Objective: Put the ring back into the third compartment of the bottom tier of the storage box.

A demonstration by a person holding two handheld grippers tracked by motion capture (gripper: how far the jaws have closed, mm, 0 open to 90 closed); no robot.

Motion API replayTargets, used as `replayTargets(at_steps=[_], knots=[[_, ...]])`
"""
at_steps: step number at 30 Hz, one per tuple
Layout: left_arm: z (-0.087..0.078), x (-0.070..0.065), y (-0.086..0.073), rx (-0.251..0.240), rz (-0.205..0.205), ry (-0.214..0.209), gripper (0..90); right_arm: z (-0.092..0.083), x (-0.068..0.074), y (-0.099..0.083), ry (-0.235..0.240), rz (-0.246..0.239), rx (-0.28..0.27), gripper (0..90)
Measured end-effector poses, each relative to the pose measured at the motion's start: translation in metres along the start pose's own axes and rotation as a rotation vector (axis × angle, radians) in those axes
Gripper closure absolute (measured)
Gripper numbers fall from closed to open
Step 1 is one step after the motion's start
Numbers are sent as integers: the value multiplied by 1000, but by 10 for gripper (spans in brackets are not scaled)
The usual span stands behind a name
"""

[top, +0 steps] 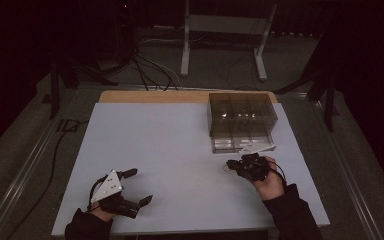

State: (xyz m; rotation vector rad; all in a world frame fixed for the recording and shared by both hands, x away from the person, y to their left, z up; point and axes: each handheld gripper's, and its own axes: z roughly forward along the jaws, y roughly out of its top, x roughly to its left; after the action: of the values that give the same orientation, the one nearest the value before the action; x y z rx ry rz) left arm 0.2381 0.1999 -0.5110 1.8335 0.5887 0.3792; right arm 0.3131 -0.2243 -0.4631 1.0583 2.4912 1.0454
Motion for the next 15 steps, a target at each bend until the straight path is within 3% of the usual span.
replayTargets(at_steps=[15], knots=[[0, 0, 0, -2, -1, -2, 6, -9, -6, 7, -19, 20, -17, 865]])
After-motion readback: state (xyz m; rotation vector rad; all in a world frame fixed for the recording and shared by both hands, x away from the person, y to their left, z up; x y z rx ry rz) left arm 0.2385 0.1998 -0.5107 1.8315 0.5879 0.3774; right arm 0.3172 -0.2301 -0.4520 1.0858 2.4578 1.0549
